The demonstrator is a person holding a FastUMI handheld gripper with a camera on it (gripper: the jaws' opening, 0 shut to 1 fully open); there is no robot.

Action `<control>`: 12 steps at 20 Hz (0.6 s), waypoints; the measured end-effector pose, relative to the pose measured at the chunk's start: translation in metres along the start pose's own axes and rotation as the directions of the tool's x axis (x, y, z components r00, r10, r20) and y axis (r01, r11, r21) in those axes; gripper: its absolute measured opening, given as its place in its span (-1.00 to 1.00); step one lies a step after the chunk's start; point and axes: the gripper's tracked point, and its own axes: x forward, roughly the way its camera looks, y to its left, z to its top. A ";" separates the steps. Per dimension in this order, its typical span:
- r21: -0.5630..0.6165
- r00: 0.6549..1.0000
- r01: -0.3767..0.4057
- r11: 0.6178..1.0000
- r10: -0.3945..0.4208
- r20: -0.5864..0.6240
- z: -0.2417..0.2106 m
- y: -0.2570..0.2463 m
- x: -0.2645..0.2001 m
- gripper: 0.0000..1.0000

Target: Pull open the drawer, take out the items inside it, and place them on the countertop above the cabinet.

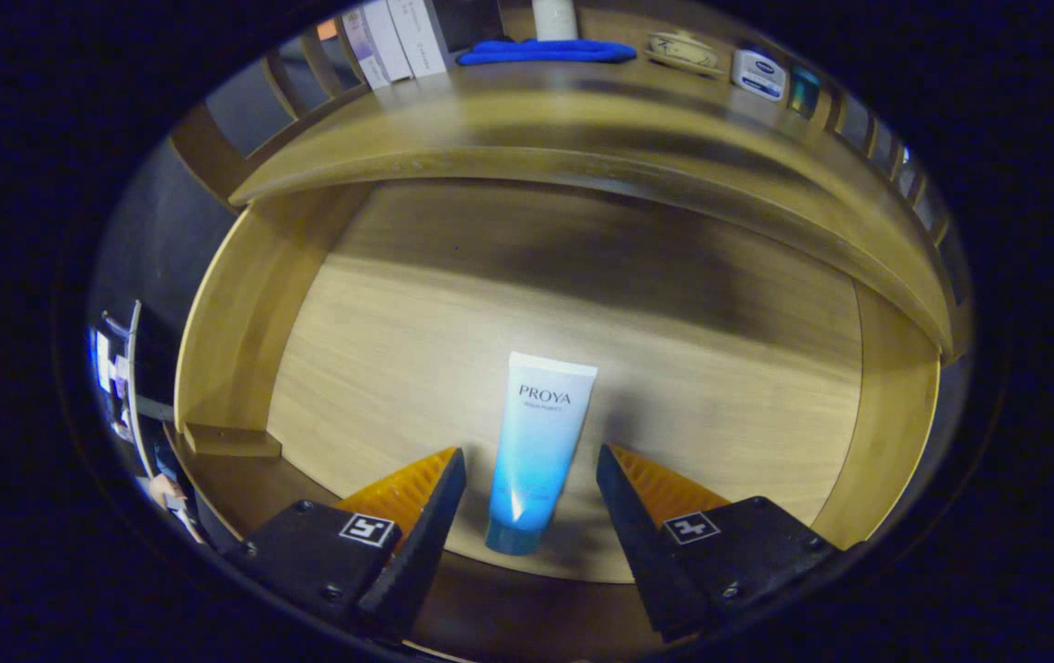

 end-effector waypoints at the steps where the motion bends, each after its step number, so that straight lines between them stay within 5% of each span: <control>1: 0.002 1.000 0.014 1.000 -0.014 -0.014 0.000 -0.001 0.004 0.80; 7: -0.020 0.992 0.111 0.994 -0.112 -0.053 0.002 -0.005 0.014 0.67; 8: -0.023 0.993 0.112 0.993 -0.113 -0.046 0.004 -0.002 0.013 0.59; 10: -0.035 0.993 0.111 0.993 -0.112 -0.034 0.004 -0.002 0.010 0.09; 12: -0.026 0.994 0.102 0.994 -0.103 -0.028 0.003 -0.001 0.013 0.01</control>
